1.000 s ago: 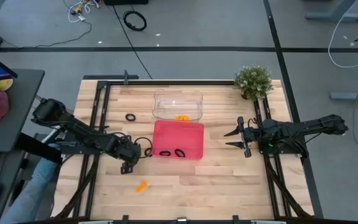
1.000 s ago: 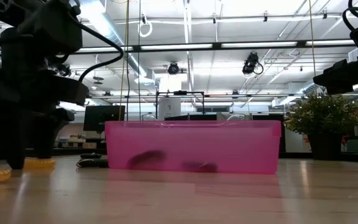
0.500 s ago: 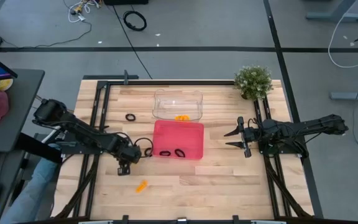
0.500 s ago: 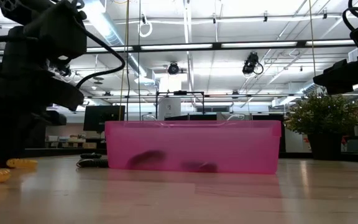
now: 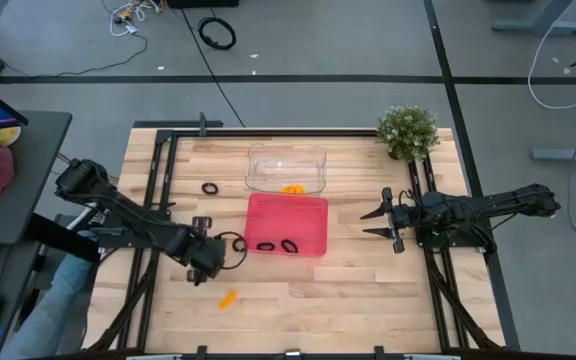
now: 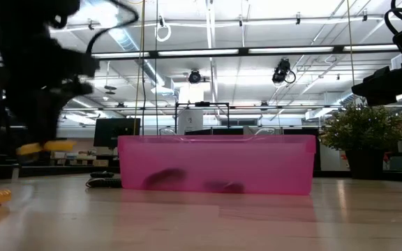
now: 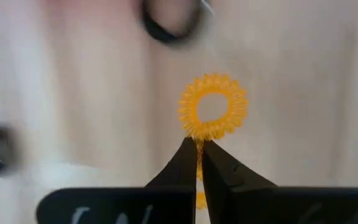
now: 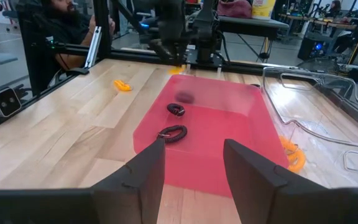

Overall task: Sort spring keychains
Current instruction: Put the orange spring keychain into the transparent bin

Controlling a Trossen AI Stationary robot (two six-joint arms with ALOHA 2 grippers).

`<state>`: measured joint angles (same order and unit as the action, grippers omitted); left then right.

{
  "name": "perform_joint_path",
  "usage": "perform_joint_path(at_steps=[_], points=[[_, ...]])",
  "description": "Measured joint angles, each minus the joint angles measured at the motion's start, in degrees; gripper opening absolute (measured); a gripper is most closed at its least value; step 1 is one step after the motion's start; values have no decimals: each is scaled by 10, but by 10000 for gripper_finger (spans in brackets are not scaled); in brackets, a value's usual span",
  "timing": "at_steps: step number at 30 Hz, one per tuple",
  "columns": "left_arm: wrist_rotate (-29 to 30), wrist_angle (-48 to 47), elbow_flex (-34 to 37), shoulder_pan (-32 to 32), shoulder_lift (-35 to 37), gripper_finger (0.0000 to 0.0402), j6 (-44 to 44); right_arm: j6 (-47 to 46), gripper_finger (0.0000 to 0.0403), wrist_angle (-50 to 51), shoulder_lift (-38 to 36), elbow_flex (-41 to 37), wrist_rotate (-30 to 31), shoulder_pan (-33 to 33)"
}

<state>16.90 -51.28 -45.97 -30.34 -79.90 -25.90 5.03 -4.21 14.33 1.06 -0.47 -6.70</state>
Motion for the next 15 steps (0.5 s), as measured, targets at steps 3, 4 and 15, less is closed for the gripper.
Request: perform_joint_path(at_steps=[3, 4, 15], points=[[112, -1, -31, -9, 0, 6, 22, 0, 166, 0, 0, 0, 0, 0], [153, -3, -37, -12, 0, 6, 27, 0, 166, 0, 0, 0, 0, 0], [534, 151, -47, -6, 0, 6, 154, 0, 166, 0, 0, 0, 0, 0]])
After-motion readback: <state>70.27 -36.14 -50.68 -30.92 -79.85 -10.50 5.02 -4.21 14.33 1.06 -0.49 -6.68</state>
